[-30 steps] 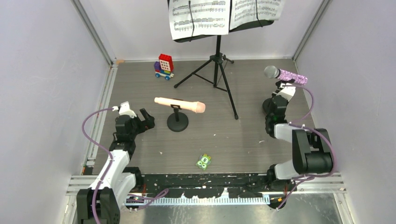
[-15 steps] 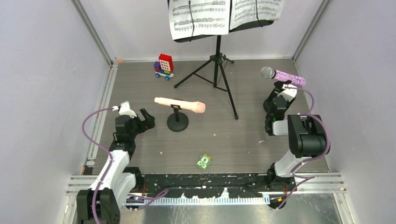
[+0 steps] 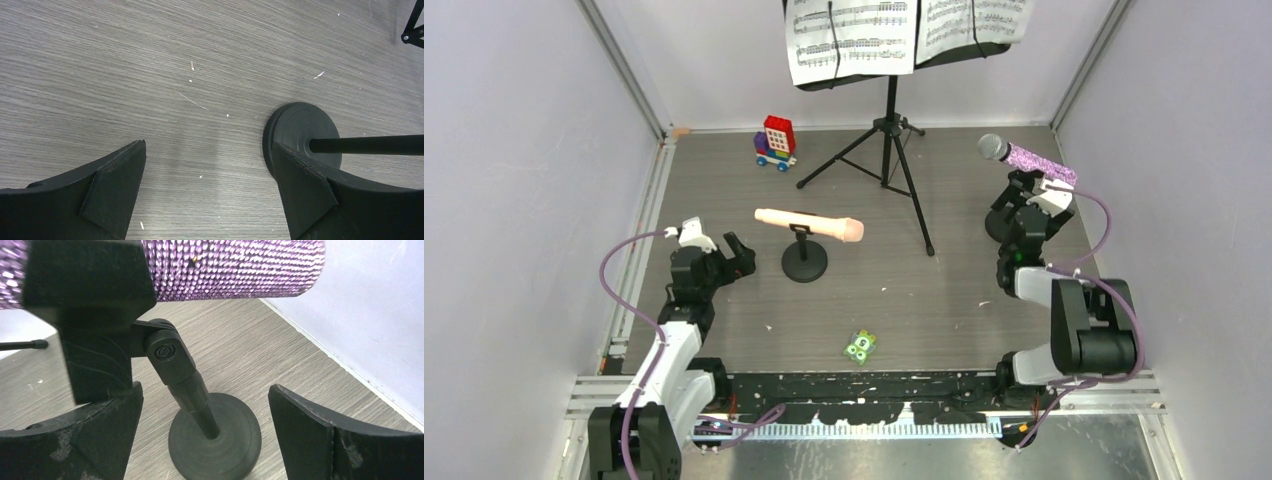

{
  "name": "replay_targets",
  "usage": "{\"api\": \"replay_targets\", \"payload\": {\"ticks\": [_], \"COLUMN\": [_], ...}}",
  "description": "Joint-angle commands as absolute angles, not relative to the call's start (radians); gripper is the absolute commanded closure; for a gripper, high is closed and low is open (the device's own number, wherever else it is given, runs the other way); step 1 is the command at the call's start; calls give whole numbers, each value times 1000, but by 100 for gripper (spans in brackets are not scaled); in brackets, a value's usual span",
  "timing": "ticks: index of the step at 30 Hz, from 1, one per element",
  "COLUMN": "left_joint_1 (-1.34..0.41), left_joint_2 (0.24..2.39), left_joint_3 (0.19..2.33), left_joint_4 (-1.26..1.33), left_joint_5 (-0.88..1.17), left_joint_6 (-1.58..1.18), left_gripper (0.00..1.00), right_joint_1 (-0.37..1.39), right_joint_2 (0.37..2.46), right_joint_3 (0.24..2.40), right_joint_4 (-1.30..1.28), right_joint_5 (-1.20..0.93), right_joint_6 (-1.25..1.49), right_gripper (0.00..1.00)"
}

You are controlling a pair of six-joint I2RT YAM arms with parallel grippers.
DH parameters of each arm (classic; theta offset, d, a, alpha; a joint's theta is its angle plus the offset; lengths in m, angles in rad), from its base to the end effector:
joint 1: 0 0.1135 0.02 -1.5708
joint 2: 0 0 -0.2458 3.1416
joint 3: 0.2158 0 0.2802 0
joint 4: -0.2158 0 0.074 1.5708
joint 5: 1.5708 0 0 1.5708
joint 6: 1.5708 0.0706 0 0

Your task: Pack up the instrument practice props

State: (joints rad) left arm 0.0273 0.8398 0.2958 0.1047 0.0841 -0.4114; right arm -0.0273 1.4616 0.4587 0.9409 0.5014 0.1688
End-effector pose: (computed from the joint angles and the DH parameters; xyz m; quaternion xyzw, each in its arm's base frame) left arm 0.2519 0.0009 0.1448 -0.1615 0.8281 -0.1371 0.5190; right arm 0.3256 -0.0428 0.1509 0.2382 0.6859 -0.1334 0.6746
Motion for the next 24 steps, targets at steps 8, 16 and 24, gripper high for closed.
{"api": "replay_targets", "payload": {"ticks": [8, 16, 24], "left_joint_1": [25, 25, -145], "left_joint_2": [788, 648, 488], "left_joint_3": [308, 276, 179], "left_joint_4": [169, 166, 224], "left_joint_5": [77, 158, 235], "left_joint_6": [-414, -415, -376], "left_gripper": [2, 6, 8], "right_joint_1": [-5, 0, 0], "right_joint_2": [1117, 837, 619], "right_joint_3": [361, 336, 319], "right_joint_4": [612, 270, 110], "right_joint_5": [569, 549, 461], "right_joint_6": [321, 452, 513], "right_gripper": [0, 0, 0]}}
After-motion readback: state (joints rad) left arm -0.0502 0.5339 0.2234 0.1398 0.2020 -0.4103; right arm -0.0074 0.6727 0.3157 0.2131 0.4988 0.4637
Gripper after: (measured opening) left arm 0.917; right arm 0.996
